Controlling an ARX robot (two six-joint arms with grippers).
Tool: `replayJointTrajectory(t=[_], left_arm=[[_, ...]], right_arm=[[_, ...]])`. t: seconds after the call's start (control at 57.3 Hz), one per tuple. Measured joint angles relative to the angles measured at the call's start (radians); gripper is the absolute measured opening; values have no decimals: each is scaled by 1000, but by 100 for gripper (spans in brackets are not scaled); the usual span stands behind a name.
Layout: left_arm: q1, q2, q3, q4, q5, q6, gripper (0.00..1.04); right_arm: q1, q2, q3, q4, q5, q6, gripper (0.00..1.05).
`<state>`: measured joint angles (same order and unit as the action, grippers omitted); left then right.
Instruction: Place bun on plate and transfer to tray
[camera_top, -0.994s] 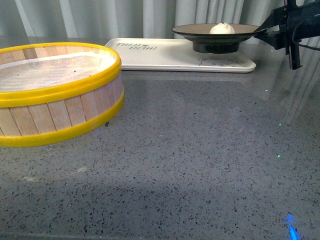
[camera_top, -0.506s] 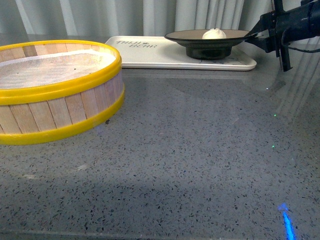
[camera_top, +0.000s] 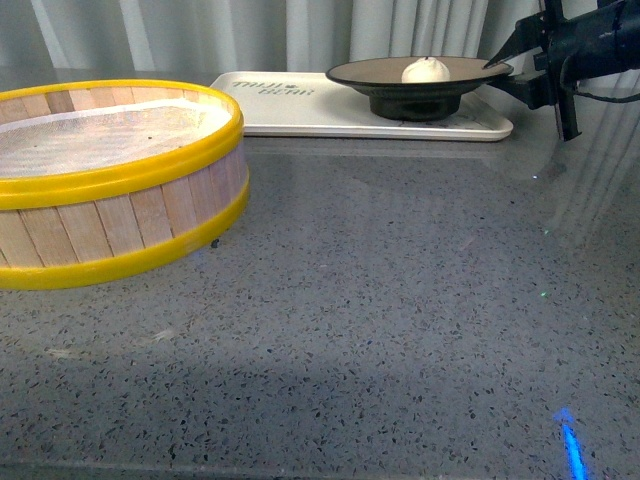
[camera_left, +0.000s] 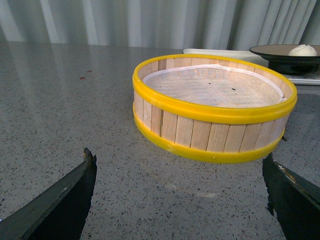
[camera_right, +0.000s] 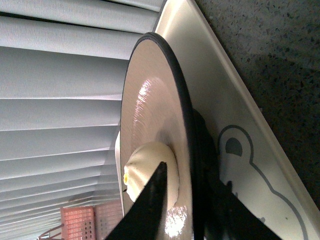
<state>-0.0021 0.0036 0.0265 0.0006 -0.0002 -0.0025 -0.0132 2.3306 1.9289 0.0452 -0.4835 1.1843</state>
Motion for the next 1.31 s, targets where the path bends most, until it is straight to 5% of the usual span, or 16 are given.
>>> replayJointTrajectory(t=[0.454,0.768,0.872,1.047,1.309], left_arm=[[0,0,0,0,0,0,98],[0,0,0,0,0,0,98],[0,0,0,0,0,0,98],[0,0,0,0,0,0,98],[0,0,0,0,0,0,98]], right_arm=[[1,-52,-64,18,-8,0,98],[-17,-256,-327,120,32,-27,96],[-37,-370,-464,128,133,-104,96],[-101,-682,-798,182,339,-385,96],[-218,-1102,-1238,225,471,-733,96]])
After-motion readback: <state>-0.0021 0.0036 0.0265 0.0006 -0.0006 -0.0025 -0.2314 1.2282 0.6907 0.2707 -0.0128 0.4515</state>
